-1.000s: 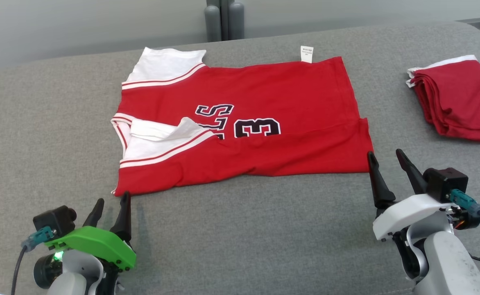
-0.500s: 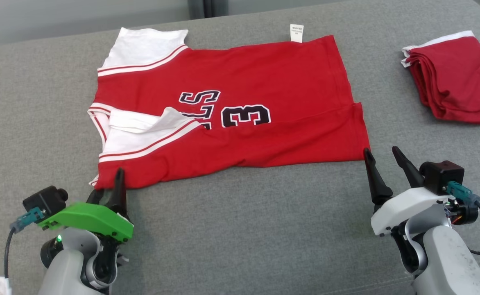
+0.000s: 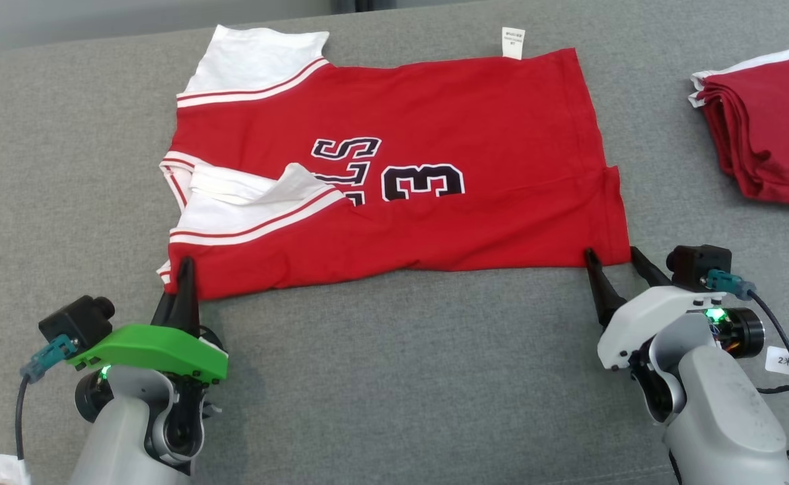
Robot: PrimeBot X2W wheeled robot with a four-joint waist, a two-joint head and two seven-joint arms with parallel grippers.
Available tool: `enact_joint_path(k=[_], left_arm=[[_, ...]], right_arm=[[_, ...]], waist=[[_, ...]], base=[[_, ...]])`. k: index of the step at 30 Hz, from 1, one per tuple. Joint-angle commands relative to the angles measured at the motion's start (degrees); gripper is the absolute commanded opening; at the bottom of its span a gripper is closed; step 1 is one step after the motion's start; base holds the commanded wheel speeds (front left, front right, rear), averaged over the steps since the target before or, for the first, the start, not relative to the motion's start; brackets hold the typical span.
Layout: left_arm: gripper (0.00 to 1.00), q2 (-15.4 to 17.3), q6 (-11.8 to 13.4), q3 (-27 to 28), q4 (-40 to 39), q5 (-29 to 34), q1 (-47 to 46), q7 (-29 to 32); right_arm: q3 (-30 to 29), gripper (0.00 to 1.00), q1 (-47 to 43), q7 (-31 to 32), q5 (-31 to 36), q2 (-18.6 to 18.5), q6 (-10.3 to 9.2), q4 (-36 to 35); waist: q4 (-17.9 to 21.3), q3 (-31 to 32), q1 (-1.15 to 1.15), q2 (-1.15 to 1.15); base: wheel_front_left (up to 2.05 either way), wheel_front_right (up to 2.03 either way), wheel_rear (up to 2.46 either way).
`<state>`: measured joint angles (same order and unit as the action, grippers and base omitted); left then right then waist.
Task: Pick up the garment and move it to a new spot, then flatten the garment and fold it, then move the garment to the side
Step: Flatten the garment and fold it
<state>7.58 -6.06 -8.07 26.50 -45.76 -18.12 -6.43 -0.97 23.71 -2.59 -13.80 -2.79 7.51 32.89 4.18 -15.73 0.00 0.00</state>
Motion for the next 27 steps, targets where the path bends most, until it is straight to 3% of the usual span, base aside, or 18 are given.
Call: enact_joint_path(k=[1, 2, 4, 5, 6, 17, 21, 27], left_arm=[[0.00, -0.13, -0.33, -0.23, -0.13, -0.01, -0.61, -0.50], [0.00, -0.14, -0.45, -0.37, -0.15, -0.08, -0.54, -0.77], [0.00, -0.05, -0.57, -0.57, -0.14, -0.22, -0.45, -1.24], [0.00, 0.04, -0.62, -0.62, -0.11, -0.34, -0.41, -1.29], [0.00, 0.17, -0.72, -0.66, -0.16, -0.47, -0.43, -1.38], [0.00, 1.87, -1.13, -1.63, -4.51, -0.78, -1.47, -2.05], [0.00, 2.42, -0.75, -1.66, -9.02, -1.33, 1.19, -1.04], [0.00, 3.55, 1.82, -2.46, -18.25, -1.36, 9.05, 1.88]], right_arm=[[0.47, 0.53, 0.86, 0.61, -0.47, -0.22, -0.04, 1.29], [0.76, 0.36, 1.32, 1.05, -1.37, -0.21, -0.04, 2.41], [1.10, 0.13, 2.19, 1.44, -3.35, -0.16, -0.04, 4.18], [1.12, 0.04, 2.70, 1.58, -3.99, -0.16, -0.04, 4.92], [1.13, 0.00, 3.44, 1.46, -4.25, -0.15, -0.04, 5.73], [0.45, 0.00, 9.82, 0.61, -5.55, -0.23, -0.04, 6.60], [-1.10, 0.00, 8.14, 2.68, -5.81, -0.24, -0.05, 2.90], [-3.61, 0.00, -0.32, 8.26, -6.07, -0.22, -0.04, -7.96]], waist=[[-0.47, 0.10, 0.00, 0.00], [-0.62, 0.21, 0.00, 0.00], [-0.79, 0.48, 0.00, 0.00], [-0.81, 0.63, 0.00, 0.00], [-0.80, 0.84, 0.00, 0.00], [-0.14, 4.19, 0.00, 0.00], [-0.09, 5.85, 0.00, 0.00], [-0.31, 7.99, 0.00, 0.00]], base=[[0.00, 0.00, 0.00], [0.00, 0.00, 0.00], [0.00, 0.00, 0.00], [0.00, 0.00, 0.00], [0.00, 0.00, 0.00], [0.00, 0.00, 0.00], [0.00, 0.00, 0.00], [0.00, 0.00, 0.00]])
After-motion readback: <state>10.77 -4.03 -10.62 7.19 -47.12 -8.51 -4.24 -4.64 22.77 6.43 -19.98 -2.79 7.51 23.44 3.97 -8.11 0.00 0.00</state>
